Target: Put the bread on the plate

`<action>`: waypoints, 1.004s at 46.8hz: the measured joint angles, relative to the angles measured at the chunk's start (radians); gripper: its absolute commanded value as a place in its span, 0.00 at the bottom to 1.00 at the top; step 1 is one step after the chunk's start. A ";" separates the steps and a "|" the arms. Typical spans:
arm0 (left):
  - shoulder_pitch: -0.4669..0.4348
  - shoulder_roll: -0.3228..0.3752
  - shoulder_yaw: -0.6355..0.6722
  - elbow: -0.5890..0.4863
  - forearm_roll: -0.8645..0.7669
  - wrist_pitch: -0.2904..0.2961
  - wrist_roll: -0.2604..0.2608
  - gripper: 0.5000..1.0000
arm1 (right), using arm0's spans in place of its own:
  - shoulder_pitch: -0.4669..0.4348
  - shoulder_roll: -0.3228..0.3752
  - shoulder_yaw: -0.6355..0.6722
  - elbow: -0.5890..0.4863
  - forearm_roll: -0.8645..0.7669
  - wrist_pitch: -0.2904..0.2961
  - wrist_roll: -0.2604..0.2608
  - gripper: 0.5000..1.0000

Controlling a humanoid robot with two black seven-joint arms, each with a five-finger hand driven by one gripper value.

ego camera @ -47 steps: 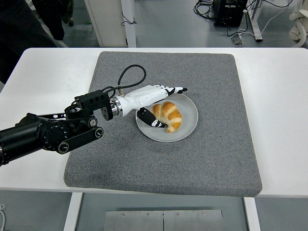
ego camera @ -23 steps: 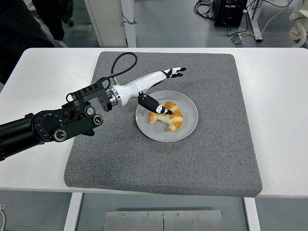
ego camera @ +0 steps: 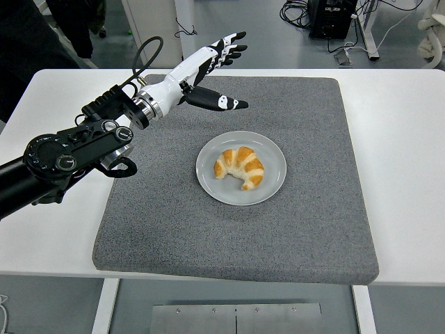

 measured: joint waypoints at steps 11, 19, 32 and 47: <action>0.016 0.028 -0.062 0.000 -0.156 0.002 0.000 0.94 | 0.000 0.000 0.000 0.000 0.000 0.000 0.000 1.00; 0.037 0.039 -0.110 0.001 -0.228 0.009 0.000 0.94 | 0.000 0.000 0.000 0.000 0.000 0.000 0.000 1.00; 0.082 0.045 -0.154 0.003 -0.344 0.027 0.000 0.94 | 0.000 0.000 0.000 0.000 0.000 0.000 0.000 1.00; 0.093 0.063 -0.155 0.008 -0.518 0.070 -0.003 0.94 | 0.000 0.000 0.000 0.000 0.000 0.000 0.000 1.00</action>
